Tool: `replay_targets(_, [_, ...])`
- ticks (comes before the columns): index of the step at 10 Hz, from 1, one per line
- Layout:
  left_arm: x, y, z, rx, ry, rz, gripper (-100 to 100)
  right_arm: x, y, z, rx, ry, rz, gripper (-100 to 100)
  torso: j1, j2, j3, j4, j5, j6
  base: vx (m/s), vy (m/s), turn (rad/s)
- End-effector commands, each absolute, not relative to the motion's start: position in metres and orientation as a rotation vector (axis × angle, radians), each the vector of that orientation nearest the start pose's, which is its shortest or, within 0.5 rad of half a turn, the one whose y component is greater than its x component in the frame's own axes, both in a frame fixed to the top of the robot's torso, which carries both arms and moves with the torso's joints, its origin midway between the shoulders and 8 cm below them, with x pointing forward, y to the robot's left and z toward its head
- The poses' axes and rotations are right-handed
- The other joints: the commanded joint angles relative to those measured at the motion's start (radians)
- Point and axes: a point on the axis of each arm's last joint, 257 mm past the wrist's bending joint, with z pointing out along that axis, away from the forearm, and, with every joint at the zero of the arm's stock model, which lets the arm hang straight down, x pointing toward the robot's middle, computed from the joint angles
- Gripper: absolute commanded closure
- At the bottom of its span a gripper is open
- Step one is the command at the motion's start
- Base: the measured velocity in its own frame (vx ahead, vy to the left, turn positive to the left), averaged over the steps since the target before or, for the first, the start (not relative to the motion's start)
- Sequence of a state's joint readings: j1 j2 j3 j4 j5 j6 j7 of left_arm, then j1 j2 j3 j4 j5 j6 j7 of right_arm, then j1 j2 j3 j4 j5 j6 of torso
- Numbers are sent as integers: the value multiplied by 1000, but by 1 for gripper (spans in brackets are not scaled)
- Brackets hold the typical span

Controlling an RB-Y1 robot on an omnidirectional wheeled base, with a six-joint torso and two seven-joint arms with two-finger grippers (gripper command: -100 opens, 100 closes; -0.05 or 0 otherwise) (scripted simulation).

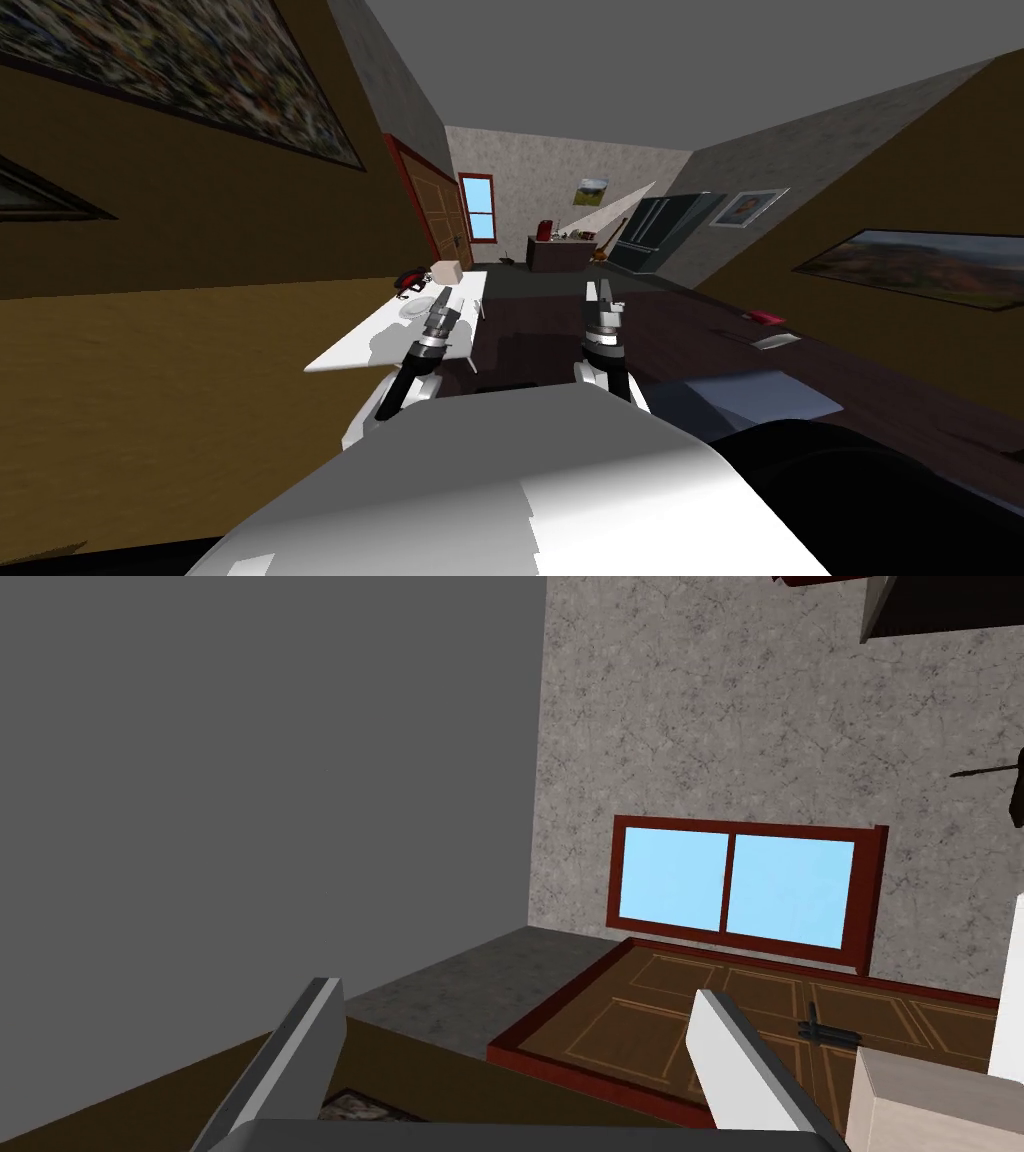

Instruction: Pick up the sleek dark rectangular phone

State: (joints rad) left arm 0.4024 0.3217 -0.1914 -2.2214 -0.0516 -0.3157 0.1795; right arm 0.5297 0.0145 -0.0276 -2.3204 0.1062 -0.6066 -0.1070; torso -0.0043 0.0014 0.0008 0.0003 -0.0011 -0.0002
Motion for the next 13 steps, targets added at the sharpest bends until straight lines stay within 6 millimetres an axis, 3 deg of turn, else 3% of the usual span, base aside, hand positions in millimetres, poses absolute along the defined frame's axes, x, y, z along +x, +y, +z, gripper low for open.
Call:
replay_targets(1, [387, 167, -42, -605, 1100, -1554, -100, 316, -271, 51, 534, 565, 1327, 0, 0, 0, 0, 0, 0, 0, -7, -70, -98])
replay_targets(8, [384, 147, -87, -537, 1314, -1520, -100, 316, -271, 51, 534, 565, 1327, 0, 1, -2, -1, 0, 0, 0, 16, -57, -77])
replay_targets(11, [380, 143, -122, -515, 1447, -1477, -100, 316, -271, 51, 534, 565, 1327, 0, 2, -3, -2, -1, 0, 0, 42, -53, -65])
replay_targets(12, [379, 144, -124, -498, 1468, -1465, -100, 316, -271, 51, 534, 565, 1327, 0, 2, -4, -2, -1, 0, 0, 39, -39, -38])
replay_targets(13, [377, 144, -142, -501, 1522, -1442, -100, 316, -271, 51, 534, 565, 1327, 0, 2, -3, -2, -1, 0, 0, 55, -40, -67])
